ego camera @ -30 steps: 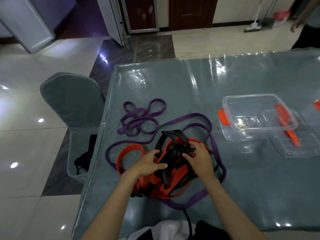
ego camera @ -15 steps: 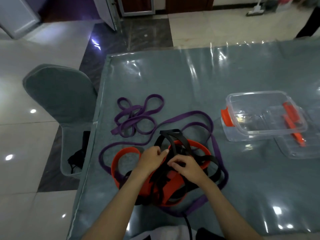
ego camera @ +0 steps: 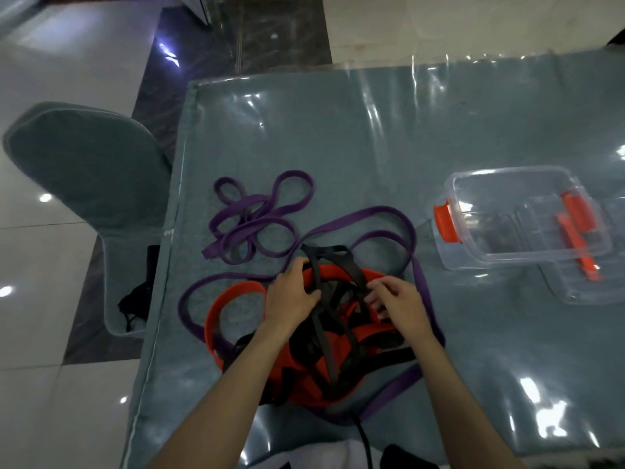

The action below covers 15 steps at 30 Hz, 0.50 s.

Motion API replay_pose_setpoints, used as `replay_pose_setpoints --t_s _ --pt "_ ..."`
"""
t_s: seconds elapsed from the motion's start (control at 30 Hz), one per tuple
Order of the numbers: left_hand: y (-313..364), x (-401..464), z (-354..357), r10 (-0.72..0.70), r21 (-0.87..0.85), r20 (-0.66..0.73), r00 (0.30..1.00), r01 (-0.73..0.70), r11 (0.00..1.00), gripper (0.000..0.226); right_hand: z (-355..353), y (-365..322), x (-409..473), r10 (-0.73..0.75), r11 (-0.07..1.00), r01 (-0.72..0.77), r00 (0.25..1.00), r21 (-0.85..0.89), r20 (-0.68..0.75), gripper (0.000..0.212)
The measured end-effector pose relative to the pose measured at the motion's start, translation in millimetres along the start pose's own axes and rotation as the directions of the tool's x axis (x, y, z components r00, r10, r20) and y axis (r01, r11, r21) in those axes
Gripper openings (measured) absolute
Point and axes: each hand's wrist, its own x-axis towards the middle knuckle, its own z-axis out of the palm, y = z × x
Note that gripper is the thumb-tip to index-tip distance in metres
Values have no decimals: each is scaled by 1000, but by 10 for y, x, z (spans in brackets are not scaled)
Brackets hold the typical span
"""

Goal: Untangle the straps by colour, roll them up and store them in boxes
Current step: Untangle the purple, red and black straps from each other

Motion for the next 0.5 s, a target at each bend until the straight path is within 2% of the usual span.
replay_pose_setpoints --t_s 0.07,0.13,0.17,0.23,0.33,0.4,0.47,0.5 --pt "10 -21 -18 6 -61 -67 998 -11 998 46 -44 -25 -5 -7 993 38 964 -111 264 12" --pt "8 -38 -57 -32 -143 -93 995 18 990 34 -23 -46 -58 54 966 82 862 -245 505 7" --pt "-7 -45 -81 -46 -184 -84 995 30 983 31 2 -46 -85 87 938 122 824 -325 560 12" --pt "-53 -69 -163 -52 -282 -7 999 48 958 38 31 -42 -128 79 897 187 824 -401 561 12" --pt "-98 -228 -284 42 -330 215 976 32 943 81 -28 -97 -194 -52 954 186 876 -235 479 8" --pt "-95 -395 -305 108 -225 377 920 -22 974 110 -103 -174 -219 -119 975 180 918 -130 377 12" --pt "-95 -535 -264 117 -59 466 877 -101 993 115 -163 -258 -255 -144 987 161 933 -24 329 22" --pt "-97 -586 -225 108 -1 450 887 -121 993 110 -190 -302 -279 -175 983 184 930 4 324 26"
